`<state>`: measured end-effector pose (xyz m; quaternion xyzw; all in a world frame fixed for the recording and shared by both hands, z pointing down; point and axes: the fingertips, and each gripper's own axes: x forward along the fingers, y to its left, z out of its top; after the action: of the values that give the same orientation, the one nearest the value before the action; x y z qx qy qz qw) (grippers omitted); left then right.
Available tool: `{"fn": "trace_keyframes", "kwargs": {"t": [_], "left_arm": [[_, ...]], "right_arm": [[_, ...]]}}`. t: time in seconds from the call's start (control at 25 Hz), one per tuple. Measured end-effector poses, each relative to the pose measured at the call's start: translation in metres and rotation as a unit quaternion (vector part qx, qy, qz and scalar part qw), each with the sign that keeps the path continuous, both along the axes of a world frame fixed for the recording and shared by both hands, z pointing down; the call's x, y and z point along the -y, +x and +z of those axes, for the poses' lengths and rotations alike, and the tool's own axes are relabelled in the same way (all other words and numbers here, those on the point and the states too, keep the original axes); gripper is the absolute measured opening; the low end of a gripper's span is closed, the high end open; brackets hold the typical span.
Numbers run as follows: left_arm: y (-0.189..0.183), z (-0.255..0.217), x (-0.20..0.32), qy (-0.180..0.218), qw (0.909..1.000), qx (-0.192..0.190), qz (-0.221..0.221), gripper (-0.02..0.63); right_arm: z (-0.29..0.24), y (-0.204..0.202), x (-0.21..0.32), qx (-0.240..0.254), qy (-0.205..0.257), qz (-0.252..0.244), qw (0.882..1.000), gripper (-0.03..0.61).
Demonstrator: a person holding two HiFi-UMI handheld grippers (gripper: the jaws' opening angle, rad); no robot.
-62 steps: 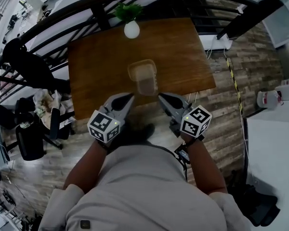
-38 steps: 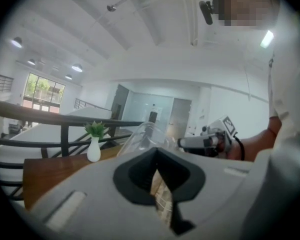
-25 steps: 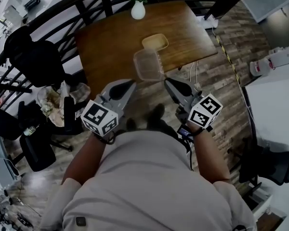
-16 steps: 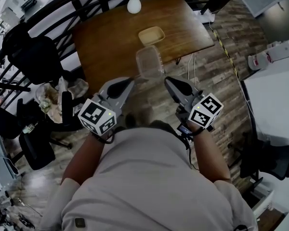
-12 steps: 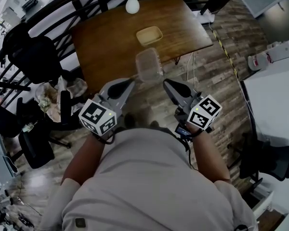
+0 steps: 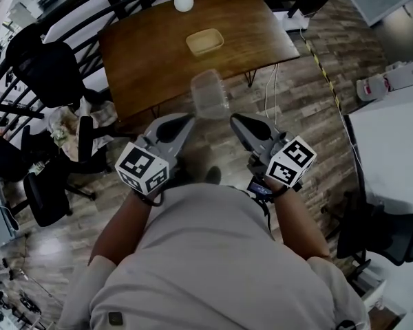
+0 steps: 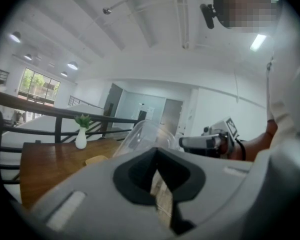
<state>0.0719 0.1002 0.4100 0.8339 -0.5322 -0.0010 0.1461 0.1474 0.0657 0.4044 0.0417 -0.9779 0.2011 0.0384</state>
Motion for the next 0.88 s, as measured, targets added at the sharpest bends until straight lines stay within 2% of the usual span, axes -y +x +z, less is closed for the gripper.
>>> {"fn": "trace_keyframes", "kwargs": {"t": [0.24, 0.44, 0.88], "left_arm": [[0.038, 0.015, -0.018, -0.003, 0.9997, -0.014, -0.021, 0.003], [0.069, 0.026, -0.025, -0.011, 0.9996, -0.015, -0.021, 0.003], [0.100, 0.018, -0.019, -0.011, 0.9998, -0.005, -0.017, 0.003]], "right_arm": [[0.012, 0.032, -0.022, -0.009, 0.007, -0.014, 1.000, 0.005], [0.020, 0.058, -0.034, -0.010, 0.000, -0.020, 1.000, 0.005], [0.009, 0.086, -0.027, -0.002, 0.010, -0.022, 1.000, 0.005]]}}
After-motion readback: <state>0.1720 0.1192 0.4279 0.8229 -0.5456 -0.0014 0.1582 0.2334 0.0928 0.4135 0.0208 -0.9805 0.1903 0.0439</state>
